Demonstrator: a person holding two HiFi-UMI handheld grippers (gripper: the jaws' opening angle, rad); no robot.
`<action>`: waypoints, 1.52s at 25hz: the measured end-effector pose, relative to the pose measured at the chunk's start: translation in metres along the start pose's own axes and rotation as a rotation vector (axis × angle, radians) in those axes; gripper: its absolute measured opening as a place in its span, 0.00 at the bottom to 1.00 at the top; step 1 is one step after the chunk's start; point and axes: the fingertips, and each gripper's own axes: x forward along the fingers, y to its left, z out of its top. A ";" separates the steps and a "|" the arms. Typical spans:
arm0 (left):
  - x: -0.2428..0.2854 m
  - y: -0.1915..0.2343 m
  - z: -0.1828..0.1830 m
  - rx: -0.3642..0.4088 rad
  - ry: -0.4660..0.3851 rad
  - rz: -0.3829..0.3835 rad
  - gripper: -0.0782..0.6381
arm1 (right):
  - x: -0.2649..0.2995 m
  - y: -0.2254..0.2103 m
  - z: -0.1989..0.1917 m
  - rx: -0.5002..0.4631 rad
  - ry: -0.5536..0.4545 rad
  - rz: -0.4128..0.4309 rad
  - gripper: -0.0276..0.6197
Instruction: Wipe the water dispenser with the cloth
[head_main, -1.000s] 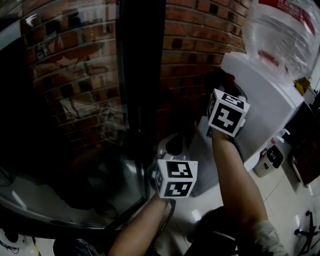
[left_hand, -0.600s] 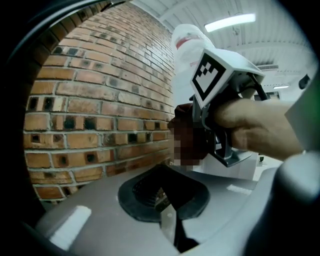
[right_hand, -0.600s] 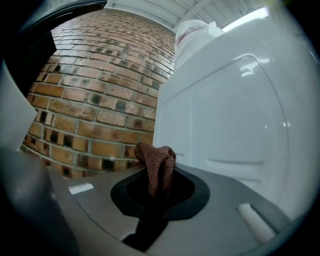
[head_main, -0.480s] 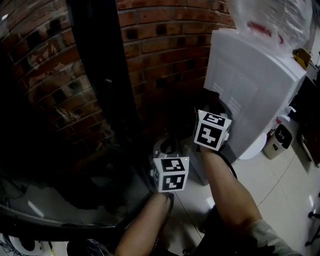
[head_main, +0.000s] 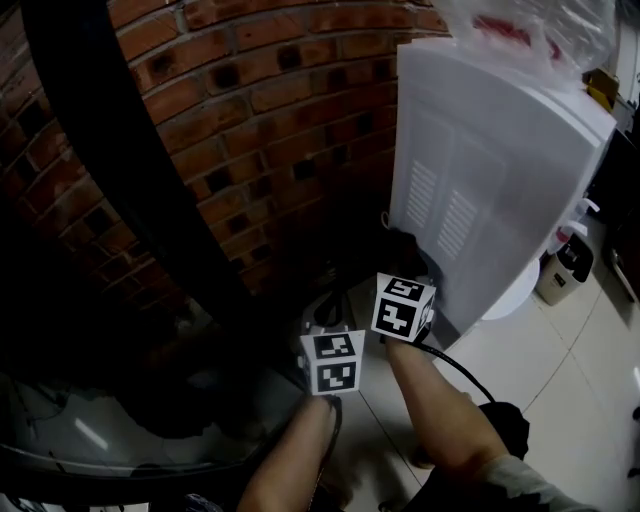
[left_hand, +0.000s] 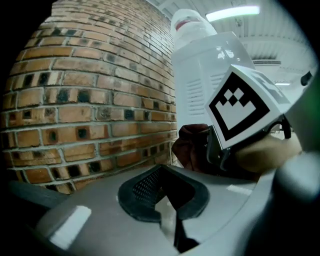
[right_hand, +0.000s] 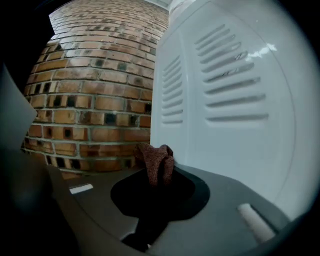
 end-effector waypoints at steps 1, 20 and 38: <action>0.003 -0.001 -0.004 -0.003 0.004 -0.001 0.11 | 0.002 0.000 -0.008 0.003 0.007 0.002 0.12; 0.052 -0.011 -0.130 0.067 0.191 0.016 0.11 | 0.051 0.009 -0.207 0.119 0.310 0.041 0.12; 0.063 -0.021 -0.183 0.053 0.312 -0.040 0.11 | 0.073 0.015 -0.322 0.223 0.496 0.050 0.12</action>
